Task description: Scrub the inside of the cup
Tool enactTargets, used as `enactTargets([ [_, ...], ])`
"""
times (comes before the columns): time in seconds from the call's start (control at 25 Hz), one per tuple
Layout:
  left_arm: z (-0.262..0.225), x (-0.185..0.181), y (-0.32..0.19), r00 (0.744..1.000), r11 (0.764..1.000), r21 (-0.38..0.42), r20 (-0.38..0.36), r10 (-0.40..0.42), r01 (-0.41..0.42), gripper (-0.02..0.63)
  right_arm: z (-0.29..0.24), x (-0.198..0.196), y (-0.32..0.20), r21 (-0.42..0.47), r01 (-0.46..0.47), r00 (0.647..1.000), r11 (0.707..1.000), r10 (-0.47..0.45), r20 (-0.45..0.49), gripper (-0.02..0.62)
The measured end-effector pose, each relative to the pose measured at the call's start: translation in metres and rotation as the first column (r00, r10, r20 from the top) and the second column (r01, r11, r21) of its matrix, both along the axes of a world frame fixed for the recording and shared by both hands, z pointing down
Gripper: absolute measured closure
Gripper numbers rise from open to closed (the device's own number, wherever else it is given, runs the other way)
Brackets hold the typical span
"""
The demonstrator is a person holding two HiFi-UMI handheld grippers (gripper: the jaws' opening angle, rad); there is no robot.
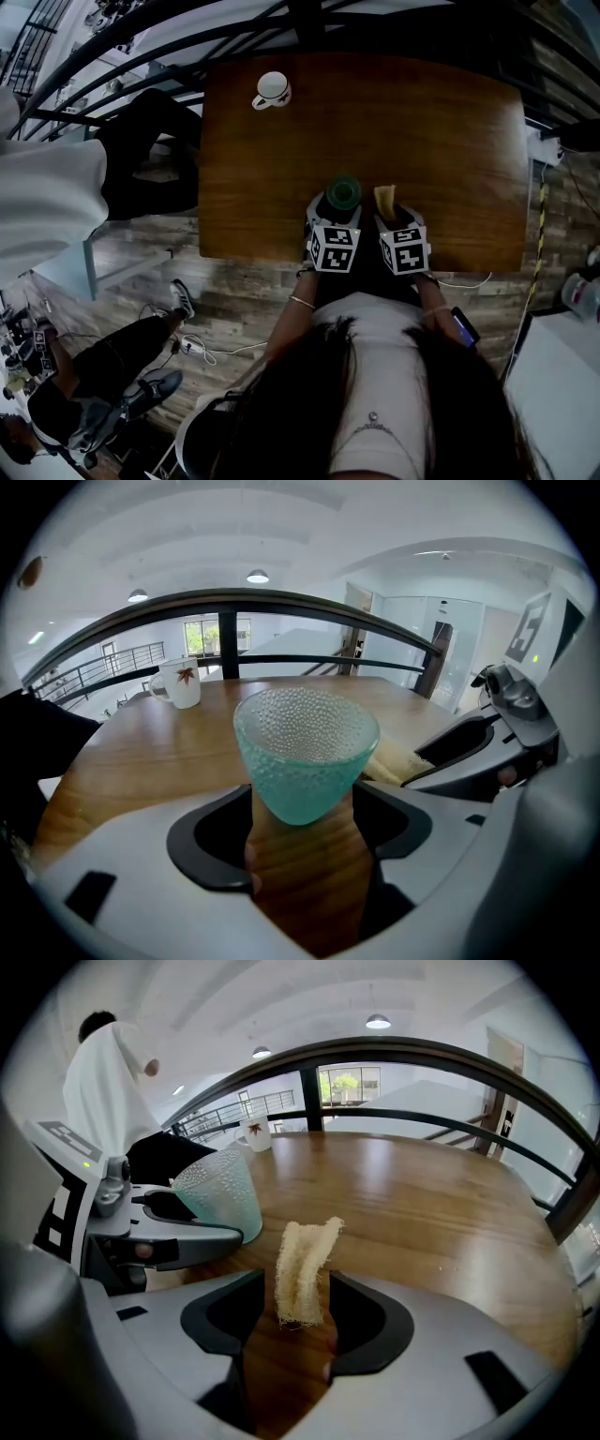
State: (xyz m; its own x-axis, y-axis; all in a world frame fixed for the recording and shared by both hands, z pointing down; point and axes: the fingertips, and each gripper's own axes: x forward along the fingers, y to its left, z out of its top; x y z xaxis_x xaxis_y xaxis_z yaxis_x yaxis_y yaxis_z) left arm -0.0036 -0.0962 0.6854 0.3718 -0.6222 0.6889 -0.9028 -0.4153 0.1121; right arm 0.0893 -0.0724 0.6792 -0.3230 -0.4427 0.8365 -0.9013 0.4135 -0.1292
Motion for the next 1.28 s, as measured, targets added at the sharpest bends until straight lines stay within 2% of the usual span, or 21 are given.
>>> enactTargets([
  [0.24,0.005,0.002,-0.008,0.997,0.999,0.041,0.066,0.032,-0.035,0.264,0.003,-0.001,-0.003,-0.009,0.003,1.000,1.000,-0.003,-0.006,0.376],
  [0.48,0.012,0.002,-0.016,0.995,0.997,0.057,0.094,0.041,-0.047,0.258,0.009,-0.002,-0.004,-0.020,-0.003,1.000,1.000,0.003,-0.004,0.374],
  [1.28,0.028,0.003,-0.025,0.991,0.994,0.072,0.114,0.074,-0.083,0.255,0.026,-0.011,-0.004,-0.035,-0.037,0.999,0.999,0.037,-0.002,0.374],
])
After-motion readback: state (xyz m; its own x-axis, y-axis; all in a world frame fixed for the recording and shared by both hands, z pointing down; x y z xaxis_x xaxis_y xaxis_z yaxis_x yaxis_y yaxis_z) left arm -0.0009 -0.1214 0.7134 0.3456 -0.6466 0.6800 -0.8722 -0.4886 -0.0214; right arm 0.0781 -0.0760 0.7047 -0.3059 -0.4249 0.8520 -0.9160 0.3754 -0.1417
